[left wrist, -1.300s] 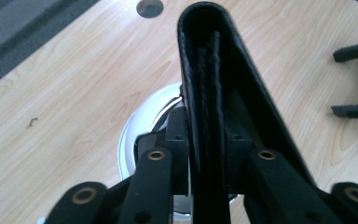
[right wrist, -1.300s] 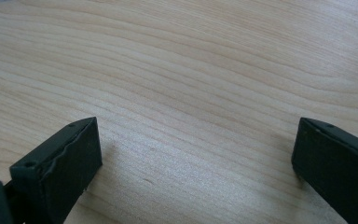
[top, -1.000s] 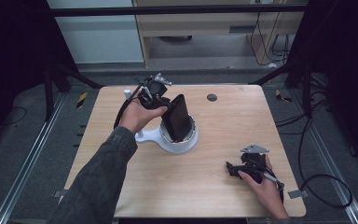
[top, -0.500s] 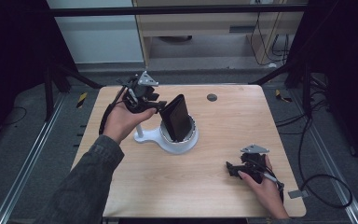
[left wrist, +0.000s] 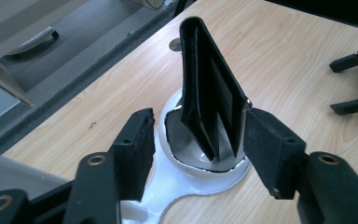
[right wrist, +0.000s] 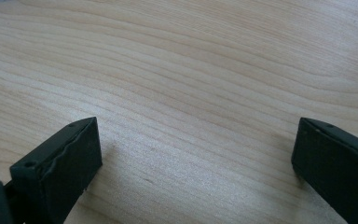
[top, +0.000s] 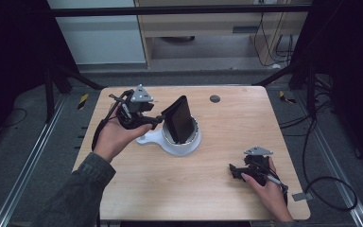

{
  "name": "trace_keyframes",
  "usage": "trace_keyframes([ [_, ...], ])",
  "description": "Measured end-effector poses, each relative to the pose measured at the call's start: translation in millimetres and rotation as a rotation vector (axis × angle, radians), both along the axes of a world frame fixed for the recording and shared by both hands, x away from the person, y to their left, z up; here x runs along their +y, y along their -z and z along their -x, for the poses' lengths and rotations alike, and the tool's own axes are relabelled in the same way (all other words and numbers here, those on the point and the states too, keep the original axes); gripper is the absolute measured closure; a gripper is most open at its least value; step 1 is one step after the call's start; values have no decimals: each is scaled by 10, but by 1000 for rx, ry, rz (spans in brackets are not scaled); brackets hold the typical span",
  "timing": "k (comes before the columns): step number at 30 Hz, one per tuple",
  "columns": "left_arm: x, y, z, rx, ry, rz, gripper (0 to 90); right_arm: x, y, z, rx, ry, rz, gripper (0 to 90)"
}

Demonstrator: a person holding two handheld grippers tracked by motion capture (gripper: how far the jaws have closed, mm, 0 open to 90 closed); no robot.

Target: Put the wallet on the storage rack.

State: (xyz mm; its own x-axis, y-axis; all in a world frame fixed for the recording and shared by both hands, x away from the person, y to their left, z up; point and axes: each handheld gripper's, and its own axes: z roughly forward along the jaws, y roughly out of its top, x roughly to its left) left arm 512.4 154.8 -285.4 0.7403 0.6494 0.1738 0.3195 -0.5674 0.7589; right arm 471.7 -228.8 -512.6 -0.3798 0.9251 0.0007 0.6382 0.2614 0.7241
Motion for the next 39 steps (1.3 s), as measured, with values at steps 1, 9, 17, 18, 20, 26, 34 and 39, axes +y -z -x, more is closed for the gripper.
trace_keyframes([
  [1,2,13,22,4,2,2,404,0,0,0,0,0,0,18],
  [9,-27,147,153,38,26,17,281,0,0,0,-1,0,0,18],
  [17,11,329,210,57,21,-6,202,0,-1,2,-1,-1,-1,18],
  [18,23,354,222,65,22,-4,189,0,0,1,-1,-1,0,18],
  [20,53,408,252,73,19,9,172,0,0,2,-1,0,-1,18],
  [26,160,636,329,88,9,9,113,-6,2,-1,-7,-5,6,18],
  [34,356,926,412,112,-19,16,75,-6,-2,22,1,-1,-4,18],
  [39,569,1127,445,110,-69,4,70,-12,2,25,-6,-4,5,18],
])
